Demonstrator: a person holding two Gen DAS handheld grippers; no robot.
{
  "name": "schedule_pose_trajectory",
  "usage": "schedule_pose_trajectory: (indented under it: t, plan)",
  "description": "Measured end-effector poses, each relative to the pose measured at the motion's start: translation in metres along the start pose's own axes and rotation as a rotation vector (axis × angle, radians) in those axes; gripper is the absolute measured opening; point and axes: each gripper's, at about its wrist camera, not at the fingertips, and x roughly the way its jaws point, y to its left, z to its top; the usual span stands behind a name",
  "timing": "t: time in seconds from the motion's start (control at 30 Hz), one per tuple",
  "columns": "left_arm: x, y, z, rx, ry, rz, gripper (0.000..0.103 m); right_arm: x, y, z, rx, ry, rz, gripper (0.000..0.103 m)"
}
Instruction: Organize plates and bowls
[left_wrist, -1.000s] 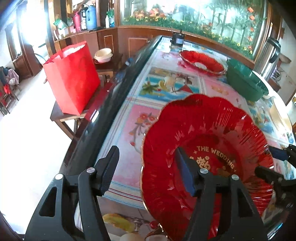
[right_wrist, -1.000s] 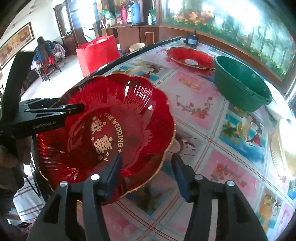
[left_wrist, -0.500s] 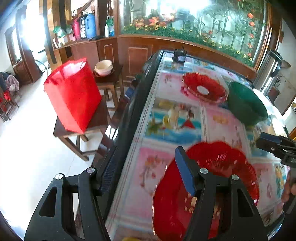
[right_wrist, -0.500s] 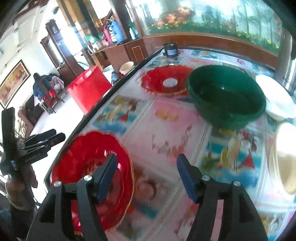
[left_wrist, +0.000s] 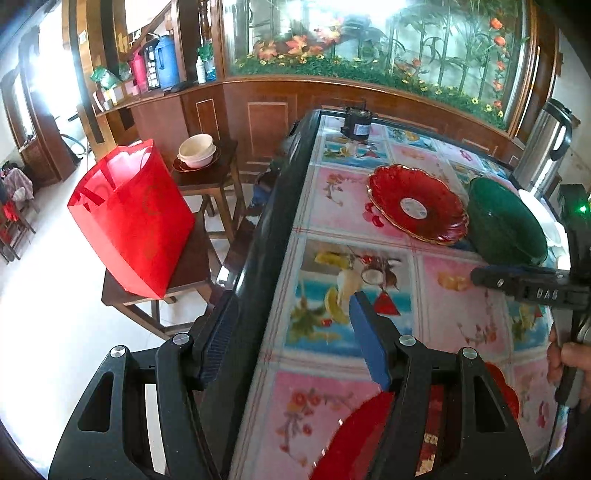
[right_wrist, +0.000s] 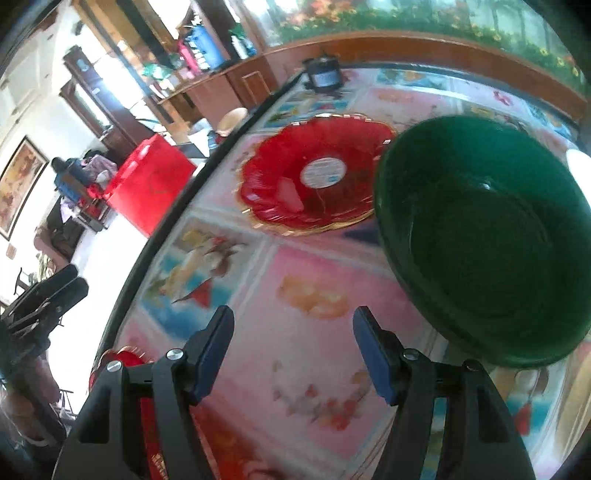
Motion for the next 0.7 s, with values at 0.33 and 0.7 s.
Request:
schedule_pose_trajectory:
  t: [0.33, 0.7]
  plan:
    - [0.022, -0.002, 0.026, 0.03, -0.006, 0.012, 0.063, -0.011, -0.04, 0.031, 0.087, -0.037, -0.037, 0.067]
    - [0.046, -0.008, 0.053, 0.079, -0.05, -0.023, 0.063, -0.006, -0.036, 0.03, 0.125, -0.047, 0.089, 0.068]
